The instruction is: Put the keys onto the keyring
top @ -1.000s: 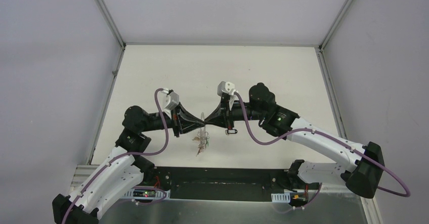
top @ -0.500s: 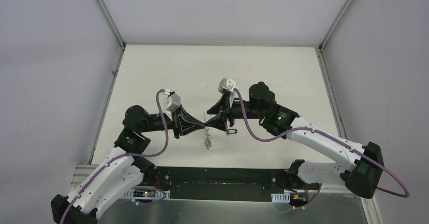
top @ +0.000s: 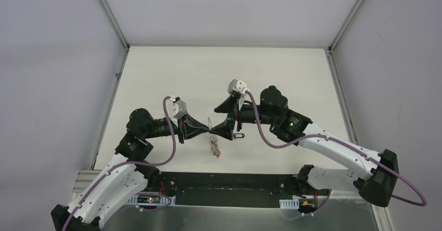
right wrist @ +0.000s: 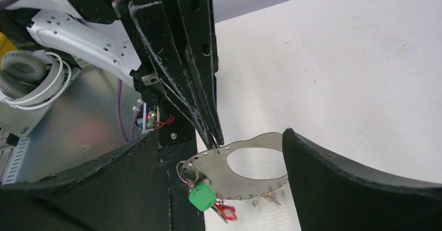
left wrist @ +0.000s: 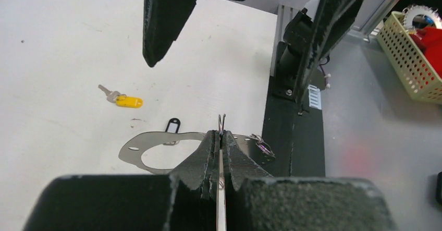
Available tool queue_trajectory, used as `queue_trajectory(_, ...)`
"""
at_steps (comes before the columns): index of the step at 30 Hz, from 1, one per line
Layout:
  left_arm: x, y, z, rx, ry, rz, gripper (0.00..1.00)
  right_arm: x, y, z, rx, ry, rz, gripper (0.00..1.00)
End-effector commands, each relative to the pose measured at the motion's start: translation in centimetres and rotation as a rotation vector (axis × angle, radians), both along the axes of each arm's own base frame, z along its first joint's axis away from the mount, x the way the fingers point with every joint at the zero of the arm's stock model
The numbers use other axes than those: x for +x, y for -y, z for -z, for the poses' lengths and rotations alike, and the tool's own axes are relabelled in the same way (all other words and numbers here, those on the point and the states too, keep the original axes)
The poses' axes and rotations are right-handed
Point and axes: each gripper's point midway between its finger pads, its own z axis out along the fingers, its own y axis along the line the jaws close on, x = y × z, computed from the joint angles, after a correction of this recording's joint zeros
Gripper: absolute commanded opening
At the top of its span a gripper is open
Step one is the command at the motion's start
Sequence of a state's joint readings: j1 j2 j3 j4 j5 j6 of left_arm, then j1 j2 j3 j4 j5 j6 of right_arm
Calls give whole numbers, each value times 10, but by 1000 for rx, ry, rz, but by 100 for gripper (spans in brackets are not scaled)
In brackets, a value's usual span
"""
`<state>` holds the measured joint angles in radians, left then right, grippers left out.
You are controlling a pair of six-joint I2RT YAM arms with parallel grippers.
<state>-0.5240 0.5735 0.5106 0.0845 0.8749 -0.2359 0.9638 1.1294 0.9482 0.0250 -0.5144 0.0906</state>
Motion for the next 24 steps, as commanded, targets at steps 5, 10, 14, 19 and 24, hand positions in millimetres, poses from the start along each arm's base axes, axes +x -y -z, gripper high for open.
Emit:
queue_trajectory(5,-15,-8,-40,1,418,44,0,20,15,-39,122,-97,187,96)
queue_trajectory(10,-27,-18,-44,31,780,55,0,24,22,-41,143,-146,231,100)
queue_trajectory(14,-25,-26,-51,55,975,-8,0,22,24,-40,142,-158,220,100)
queue_trajectory(19,-22,-29,-50,114,1058,-14,0,22,24,-33,130,-166,216,100)
queue_trajectory(24,-17,-29,-46,121,945,-34,0,21,22,-28,116,-175,206,100)
